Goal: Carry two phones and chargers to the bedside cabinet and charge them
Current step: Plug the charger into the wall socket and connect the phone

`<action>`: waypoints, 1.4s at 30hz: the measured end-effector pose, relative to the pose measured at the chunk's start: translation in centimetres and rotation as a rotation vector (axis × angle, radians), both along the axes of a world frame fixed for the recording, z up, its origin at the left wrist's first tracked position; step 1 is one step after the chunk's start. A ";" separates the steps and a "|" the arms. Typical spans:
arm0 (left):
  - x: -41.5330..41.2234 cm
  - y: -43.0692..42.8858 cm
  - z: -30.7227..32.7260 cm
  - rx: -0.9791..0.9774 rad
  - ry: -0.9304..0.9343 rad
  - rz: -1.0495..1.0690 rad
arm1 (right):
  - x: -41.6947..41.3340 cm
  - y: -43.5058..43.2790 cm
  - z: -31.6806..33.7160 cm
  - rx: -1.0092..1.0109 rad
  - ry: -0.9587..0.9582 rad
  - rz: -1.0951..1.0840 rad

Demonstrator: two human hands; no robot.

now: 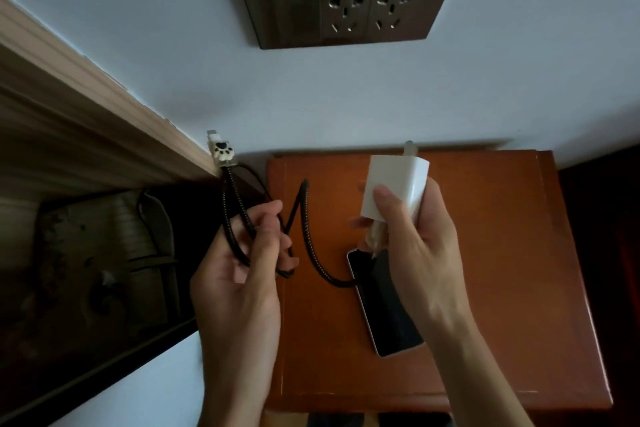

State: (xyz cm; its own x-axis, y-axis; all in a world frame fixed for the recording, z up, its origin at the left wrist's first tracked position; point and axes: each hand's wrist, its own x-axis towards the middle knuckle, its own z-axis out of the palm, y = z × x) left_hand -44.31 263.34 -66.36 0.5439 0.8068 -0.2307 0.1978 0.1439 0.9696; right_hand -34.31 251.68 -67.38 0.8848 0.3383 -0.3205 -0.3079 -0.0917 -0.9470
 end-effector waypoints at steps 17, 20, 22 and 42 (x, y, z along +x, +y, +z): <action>8.1 3.3 4.0 -0.253 -0.114 0.010 | 4.1 6.0 3.9 0.232 -0.244 0.267; 8.5 2.5 4.0 -0.169 -0.157 0.003 | 4.2 6.3 3.8 0.193 -0.243 0.226; 8.9 2.5 3.9 -0.175 -0.164 0.001 | 4.3 6.1 3.6 0.152 -0.238 0.213; 12.1 3.7 5.0 -0.361 -0.114 -0.100 | 5.6 5.8 1.8 0.339 -0.207 -0.094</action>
State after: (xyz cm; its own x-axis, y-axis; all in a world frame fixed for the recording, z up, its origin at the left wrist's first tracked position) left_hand -32.21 267.06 -61.40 0.6540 0.6266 -0.4238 0.1222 0.4653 0.8767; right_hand -28.70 257.45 -65.57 0.9512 0.3083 -0.0163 -0.0993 0.2557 -0.9616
